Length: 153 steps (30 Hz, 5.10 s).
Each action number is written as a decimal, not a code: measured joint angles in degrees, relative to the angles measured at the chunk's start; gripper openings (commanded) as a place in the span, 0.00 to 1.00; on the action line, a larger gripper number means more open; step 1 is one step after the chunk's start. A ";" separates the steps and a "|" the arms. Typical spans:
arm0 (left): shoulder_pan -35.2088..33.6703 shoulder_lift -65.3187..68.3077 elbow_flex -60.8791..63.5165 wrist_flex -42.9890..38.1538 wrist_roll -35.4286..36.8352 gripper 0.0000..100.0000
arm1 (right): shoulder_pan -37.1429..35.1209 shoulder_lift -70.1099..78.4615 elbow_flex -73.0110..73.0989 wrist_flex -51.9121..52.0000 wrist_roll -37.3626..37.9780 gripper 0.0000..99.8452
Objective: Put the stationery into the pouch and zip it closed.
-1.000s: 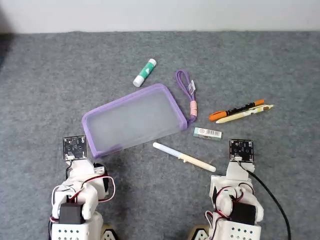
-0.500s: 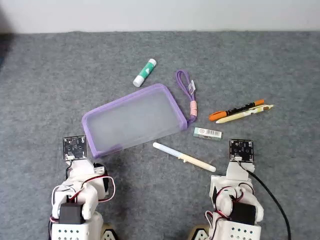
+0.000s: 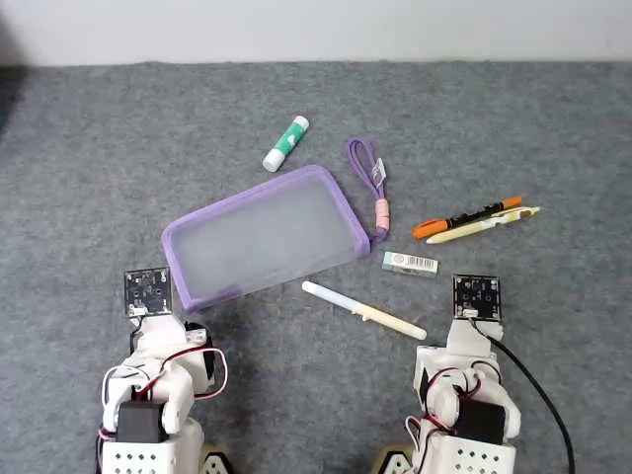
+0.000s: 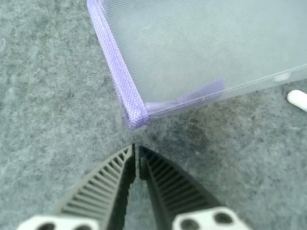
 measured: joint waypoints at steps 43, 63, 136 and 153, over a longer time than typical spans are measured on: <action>0.00 0.00 0.00 0.00 0.00 0.02 | -8.26 91.43 -74.37 -12.84 8.88 0.01; 0.00 0.00 0.00 0.00 0.00 0.02 | -15.74 129.93 -105.67 -4.92 12.75 0.02; 0.00 0.00 0.00 0.00 0.00 0.02 | -35.16 134.07 -106.29 3.52 70.07 0.14; 0.00 0.00 0.00 0.00 0.00 0.02 | -31.30 134.42 -106.37 3.08 70.07 0.13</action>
